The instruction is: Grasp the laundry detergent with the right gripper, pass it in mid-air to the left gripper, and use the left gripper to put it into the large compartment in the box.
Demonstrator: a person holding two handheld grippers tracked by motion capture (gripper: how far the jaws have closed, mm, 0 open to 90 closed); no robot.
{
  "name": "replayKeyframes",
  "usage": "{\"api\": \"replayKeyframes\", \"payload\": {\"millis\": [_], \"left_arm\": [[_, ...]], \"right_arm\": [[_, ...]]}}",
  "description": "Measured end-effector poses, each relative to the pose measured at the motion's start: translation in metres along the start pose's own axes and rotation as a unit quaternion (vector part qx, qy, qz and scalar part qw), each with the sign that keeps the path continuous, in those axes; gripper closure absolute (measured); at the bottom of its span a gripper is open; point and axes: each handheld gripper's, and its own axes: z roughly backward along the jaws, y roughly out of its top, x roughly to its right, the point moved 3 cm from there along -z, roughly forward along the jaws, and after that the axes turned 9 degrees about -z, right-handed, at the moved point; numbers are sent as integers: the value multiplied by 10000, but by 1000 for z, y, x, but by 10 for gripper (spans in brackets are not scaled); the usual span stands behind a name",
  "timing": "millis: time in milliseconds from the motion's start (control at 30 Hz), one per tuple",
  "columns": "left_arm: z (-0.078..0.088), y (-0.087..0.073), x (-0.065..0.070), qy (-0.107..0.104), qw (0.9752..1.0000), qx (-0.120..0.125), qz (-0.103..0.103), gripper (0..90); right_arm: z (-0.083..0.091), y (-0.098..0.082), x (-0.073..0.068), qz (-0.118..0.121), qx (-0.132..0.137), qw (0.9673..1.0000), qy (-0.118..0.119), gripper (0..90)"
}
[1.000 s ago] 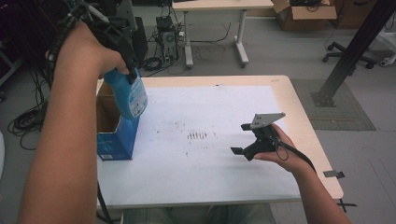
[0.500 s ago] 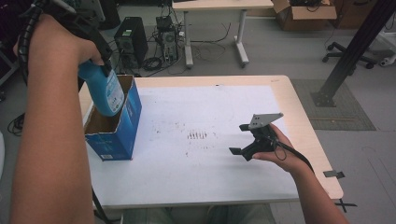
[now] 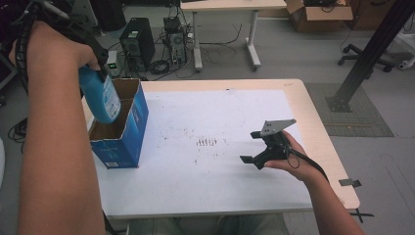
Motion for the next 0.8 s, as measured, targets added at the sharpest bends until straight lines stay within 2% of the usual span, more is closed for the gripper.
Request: {"api": "replayKeyframes", "payload": {"millis": [133, 533, 800], "left_arm": [[-6, 0, -4, -36, 10000, -23, 66, 382], [-27, 3, -9, -75, 9999, -109, 99, 382], [-47, 4, -11, -108, 9996, -223, 108, 382]], "right_arm": [[-1, -1, 0, 0, -11, 10000, 17, 9], [-4, -2, -1, -13, -15, 10000, 55, 9], [-7, -2, -2, -17, -48, 9999, 90, 10]]}}
